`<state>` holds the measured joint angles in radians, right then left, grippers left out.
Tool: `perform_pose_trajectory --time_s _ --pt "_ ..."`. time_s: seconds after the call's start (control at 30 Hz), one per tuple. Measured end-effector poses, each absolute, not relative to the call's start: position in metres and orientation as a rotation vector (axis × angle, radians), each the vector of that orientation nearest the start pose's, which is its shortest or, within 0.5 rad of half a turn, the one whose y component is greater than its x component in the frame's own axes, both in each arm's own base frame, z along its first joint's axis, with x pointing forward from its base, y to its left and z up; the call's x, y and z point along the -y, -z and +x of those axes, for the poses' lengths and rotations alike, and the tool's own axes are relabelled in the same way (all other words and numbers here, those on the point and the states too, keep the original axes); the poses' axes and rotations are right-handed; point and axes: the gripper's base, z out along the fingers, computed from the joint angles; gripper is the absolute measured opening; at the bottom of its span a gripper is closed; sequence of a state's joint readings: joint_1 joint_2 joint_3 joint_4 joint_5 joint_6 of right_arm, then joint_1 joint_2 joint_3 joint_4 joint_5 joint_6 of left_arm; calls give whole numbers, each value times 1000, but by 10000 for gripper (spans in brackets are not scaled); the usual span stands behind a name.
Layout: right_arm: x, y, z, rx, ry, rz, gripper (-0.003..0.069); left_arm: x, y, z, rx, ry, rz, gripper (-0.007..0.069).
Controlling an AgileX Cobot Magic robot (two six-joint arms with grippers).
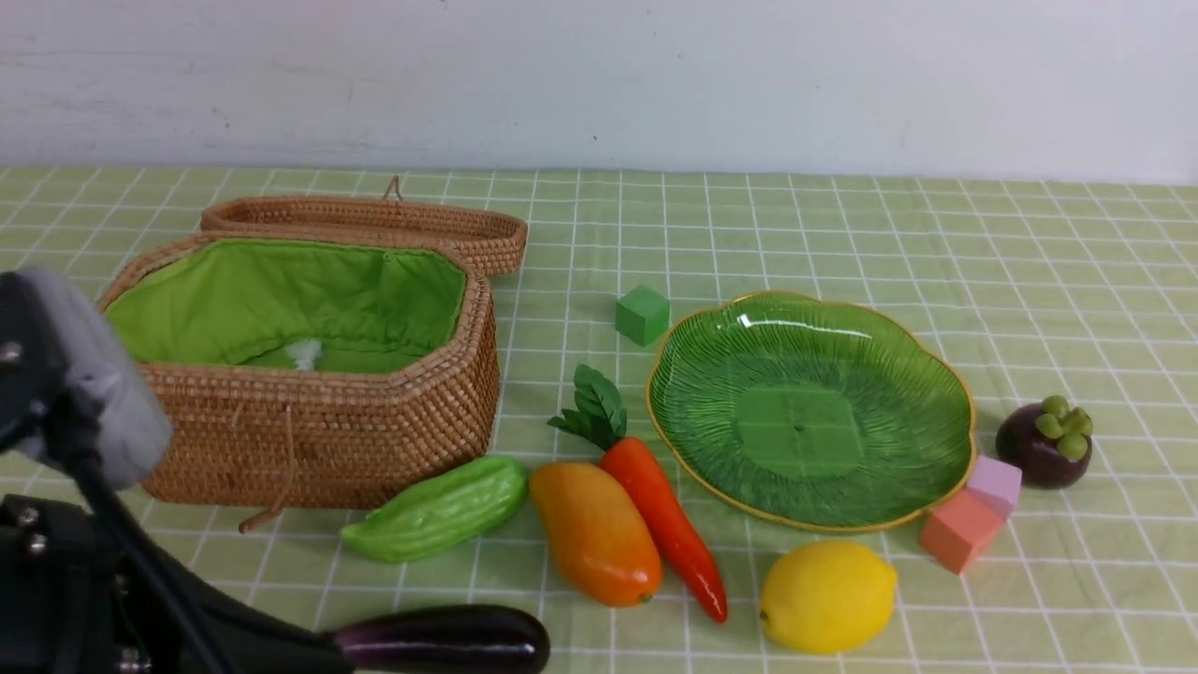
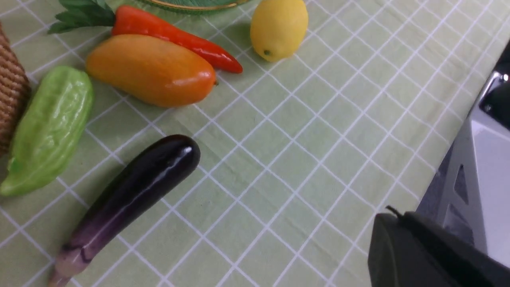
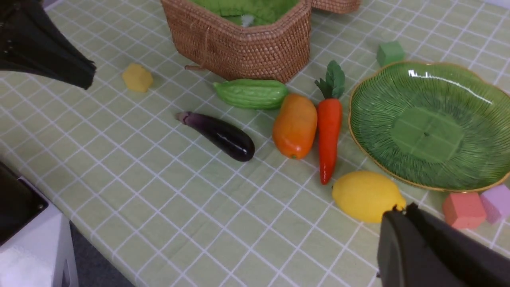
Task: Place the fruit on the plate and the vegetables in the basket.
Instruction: Use the left arm to grab an eggplant and put it into the left basket
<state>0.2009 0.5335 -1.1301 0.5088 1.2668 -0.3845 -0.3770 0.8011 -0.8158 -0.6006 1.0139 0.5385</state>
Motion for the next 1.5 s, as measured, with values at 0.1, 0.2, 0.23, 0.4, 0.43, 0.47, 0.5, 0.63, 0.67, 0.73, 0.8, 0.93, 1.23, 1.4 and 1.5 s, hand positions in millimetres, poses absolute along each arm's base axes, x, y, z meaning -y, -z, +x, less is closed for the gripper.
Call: perform_pose_trajectory --time_s 0.1,0.2,0.23,0.4,0.43,0.47,0.5,0.63,0.67,0.73,0.8,0.93,1.23,1.4,1.5 --pt "-47 -433 15 -1937 -511 -776 13 101 -339 111 -2229 649 1021 -13" --pt "-47 -433 14 -1925 -518 -818 16 109 -337 113 -2264 552 1126 -13" --pt "-47 -433 14 -1926 -512 -822 18 111 -338 114 -2275 513 1148 -13" --pt "-46 -433 14 -1924 -507 -827 23 112 -338 117 -2278 422 1176 -13" --pt "-46 -433 14 -1925 -507 -827 23 111 -337 118 -2280 406 1178 -13" --pt "-46 -433 14 -1925 -506 -827 24 111 -337 118 -2280 395 1181 -13" --pt "-46 -433 14 -1925 -504 -827 25 111 -337 119 -2280 383 1187 -13" --pt "-46 -433 14 -1925 -504 -828 29 112 -331 124 -2312 334 1229 -13" --pt "-46 -433 14 -1925 -504 -828 31 113 -327 128 -2334 315 1244 -13" --pt "-46 -433 14 -1925 -504 -828 34 116 -322 132 -2357 297 1259 -13" --pt "-46 -433 14 -1925 -504 -828 35 121 -313 142 -2394 270 1290 -13" --pt "-46 -433 14 -1925 -504 -828 37 130 -302 155 -2388 252 1333 -13" --pt "-46 -433 13 -1920 -508 -836 49 128 -290 178 -2403 227 1308 -13" --pt "-46 -433 13 -1920 -509 -837 55 121 -290 184 -2387 278 1323 -13" --pt "-46 -433 13 -1919 -508 -838 55 123 -290 181 -2336 314 1403 -13"
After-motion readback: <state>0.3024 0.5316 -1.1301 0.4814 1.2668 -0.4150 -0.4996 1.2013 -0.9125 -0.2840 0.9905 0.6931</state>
